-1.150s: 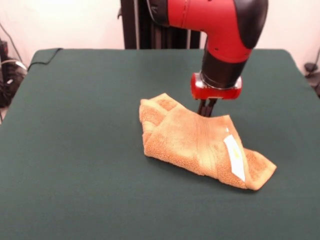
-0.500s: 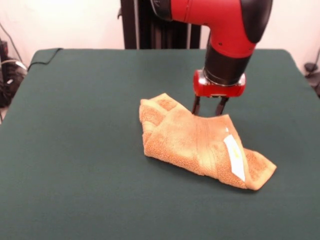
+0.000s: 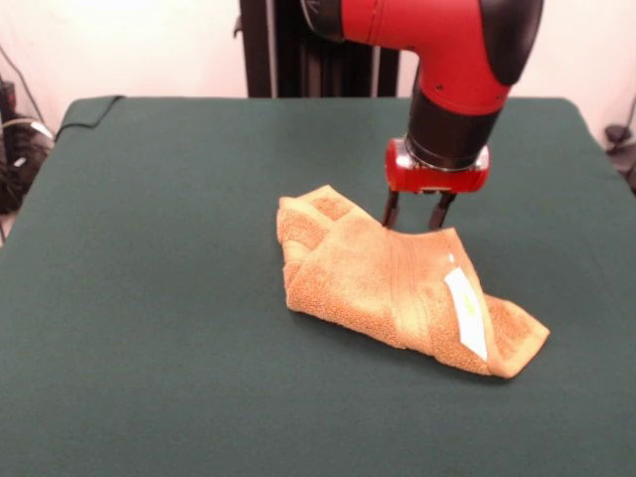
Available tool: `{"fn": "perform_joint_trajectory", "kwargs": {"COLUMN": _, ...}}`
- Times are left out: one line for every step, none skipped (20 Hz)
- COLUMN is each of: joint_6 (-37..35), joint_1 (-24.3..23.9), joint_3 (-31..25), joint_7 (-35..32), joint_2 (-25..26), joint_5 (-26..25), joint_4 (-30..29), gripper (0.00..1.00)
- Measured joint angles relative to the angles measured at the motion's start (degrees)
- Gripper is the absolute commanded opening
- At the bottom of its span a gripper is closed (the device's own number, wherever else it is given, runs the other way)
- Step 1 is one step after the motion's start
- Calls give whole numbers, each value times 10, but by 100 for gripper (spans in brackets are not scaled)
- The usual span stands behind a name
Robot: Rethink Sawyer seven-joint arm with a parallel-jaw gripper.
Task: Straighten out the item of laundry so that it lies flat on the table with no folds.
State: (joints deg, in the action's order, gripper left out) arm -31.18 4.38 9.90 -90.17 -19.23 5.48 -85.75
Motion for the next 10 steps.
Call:
{"fn": "perform_joint_trajectory", "kwargs": {"joint_6": 0, "joint_1": 0, "joint_3": 0, "joint_7": 0, "joint_2": 0, "joint_5": 0, "joint_4": 0, "gripper": 100}}
{"fn": "perform_joint_trajectory", "kwargs": {"joint_6": 0, "joint_1": 0, "joint_3": 0, "joint_7": 0, "joint_2": 0, "joint_5": 0, "joint_4": 0, "gripper": 100}}
{"fn": "perform_joint_trajectory", "kwargs": {"joint_6": 0, "joint_1": 0, "joint_3": 0, "joint_7": 0, "joint_2": -1, "joint_5": 0, "joint_4": 0, "gripper": 100}}
{"fn": "perform_joint_trajectory", "kwargs": {"joint_6": 0, "joint_1": 1, "joint_3": 0, "joint_7": 0, "joint_2": -2, "joint_5": 0, "joint_4": 0, "gripper": 100}}
{"fn": "perform_joint_trajectory", "kwargs": {"joint_6": 0, "joint_1": 1, "joint_3": 0, "joint_7": 0, "joint_2": -3, "joint_5": 0, "joint_4": 0, "gripper": 100}}
{"fn": "perform_joint_trajectory", "kwargs": {"joint_6": 0, "joint_1": 2, "joint_3": 0, "joint_7": 0, "joint_2": -5, "joint_5": 0, "joint_4": 0, "gripper": 100}}
{"fn": "perform_joint_trajectory", "kwargs": {"joint_6": -1, "joint_1": 2, "joint_3": 0, "joint_7": 0, "joint_2": -7, "joint_5": 0, "joint_4": 0, "gripper": 100}}
{"fn": "perform_joint_trajectory", "kwargs": {"joint_6": -3, "joint_1": 3, "joint_3": 0, "joint_7": 0, "joint_2": -12, "joint_5": 0, "joint_4": 0, "gripper": 100}}
{"fn": "perform_joint_trajectory", "kwargs": {"joint_6": -6, "joint_1": 3, "joint_3": 0, "joint_7": 0, "joint_2": -17, "joint_5": 0, "joint_4": 0, "gripper": 100}}
{"fn": "perform_joint_trajectory", "kwargs": {"joint_6": -9, "joint_1": 3, "joint_3": 0, "joint_7": 0, "joint_2": -22, "joint_5": 0, "joint_4": 0, "gripper": 100}}
